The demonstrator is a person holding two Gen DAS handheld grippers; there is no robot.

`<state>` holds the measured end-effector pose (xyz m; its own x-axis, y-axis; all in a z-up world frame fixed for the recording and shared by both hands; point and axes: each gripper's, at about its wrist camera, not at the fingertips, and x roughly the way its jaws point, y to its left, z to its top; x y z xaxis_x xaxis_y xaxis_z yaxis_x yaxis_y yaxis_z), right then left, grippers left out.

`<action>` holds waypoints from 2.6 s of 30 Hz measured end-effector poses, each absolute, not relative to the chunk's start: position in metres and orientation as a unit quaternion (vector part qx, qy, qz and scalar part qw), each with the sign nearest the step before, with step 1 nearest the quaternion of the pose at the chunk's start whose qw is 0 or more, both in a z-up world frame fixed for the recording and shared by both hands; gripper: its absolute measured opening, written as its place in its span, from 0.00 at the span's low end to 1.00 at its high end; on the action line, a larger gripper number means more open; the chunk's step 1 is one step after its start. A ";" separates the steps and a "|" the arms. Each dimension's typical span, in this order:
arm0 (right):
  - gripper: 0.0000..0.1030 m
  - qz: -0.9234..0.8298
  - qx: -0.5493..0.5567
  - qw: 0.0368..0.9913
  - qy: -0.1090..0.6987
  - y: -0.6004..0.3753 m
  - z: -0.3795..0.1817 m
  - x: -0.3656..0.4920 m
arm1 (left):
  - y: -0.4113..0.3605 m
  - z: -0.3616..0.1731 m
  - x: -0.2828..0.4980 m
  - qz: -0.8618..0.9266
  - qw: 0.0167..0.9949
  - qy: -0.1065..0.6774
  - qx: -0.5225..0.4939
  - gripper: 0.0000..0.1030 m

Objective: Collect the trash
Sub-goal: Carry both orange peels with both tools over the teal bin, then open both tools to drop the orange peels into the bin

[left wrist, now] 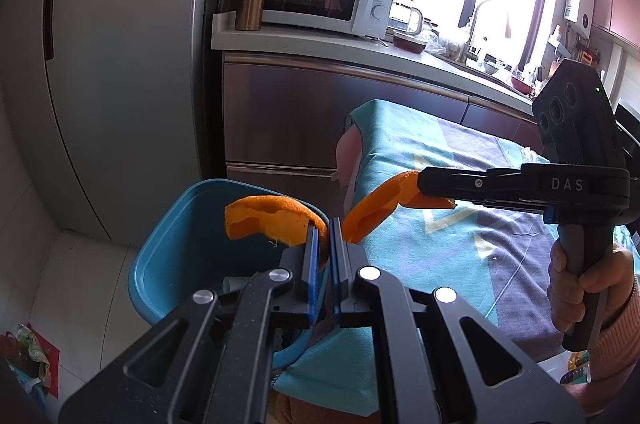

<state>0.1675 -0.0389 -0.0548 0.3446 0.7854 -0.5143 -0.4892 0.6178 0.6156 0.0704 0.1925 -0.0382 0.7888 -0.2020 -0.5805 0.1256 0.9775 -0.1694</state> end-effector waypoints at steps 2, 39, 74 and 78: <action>0.13 0.398 0.179 0.799 0.413 -0.038 -0.055 0.168 | 0.193 -0.039 0.071 -0.086 0.943 0.315 -0.062 0.05; 0.13 0.391 0.139 0.792 0.447 0.020 -0.067 0.182 | 0.212 -0.066 0.096 -0.049 0.933 0.351 -0.070 0.06; 0.24 0.397 0.135 0.790 0.447 0.015 -0.069 0.176 | 0.206 -0.101 0.129 -0.044 0.916 0.390 -0.085 0.27; 0.25 0.399 0.139 0.791 0.443 0.004 -0.067 0.171 | 0.204 -0.097 0.125 -0.043 0.918 0.386 -0.079 0.28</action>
